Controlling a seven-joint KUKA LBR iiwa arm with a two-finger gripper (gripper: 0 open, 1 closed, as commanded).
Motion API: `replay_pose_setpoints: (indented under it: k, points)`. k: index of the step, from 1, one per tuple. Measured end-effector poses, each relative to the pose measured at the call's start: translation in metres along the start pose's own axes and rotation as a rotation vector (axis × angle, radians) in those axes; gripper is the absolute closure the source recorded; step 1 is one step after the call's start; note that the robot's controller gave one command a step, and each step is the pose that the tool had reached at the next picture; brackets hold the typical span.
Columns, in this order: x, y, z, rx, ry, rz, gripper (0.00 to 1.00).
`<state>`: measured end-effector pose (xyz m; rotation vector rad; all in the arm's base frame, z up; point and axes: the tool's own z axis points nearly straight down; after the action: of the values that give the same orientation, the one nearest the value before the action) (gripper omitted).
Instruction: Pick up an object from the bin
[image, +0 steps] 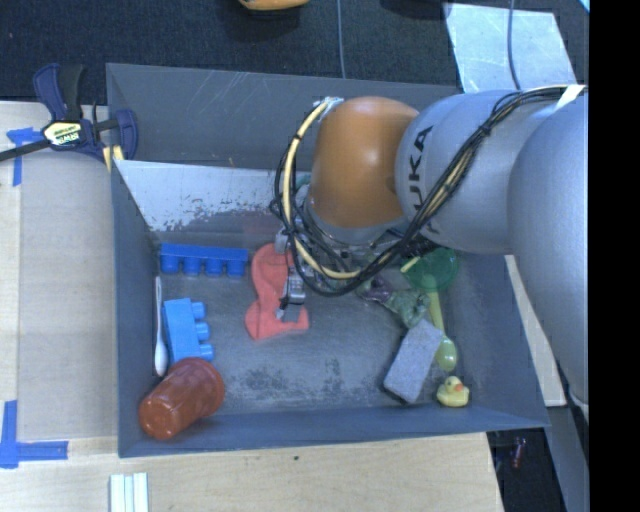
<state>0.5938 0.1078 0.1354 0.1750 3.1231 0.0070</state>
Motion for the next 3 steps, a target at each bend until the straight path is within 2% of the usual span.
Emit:
replay_pose_setpoints:
  k: [1,2,3]
  points:
    - [0.026,-0.013,0.010,0.000,0.000,0.008,0.00]
    - [0.028,-0.008,0.014,0.000,-0.002,0.107,0.00]
    - [0.032,-0.008,0.063,-0.001,-0.003,0.116,1.00]
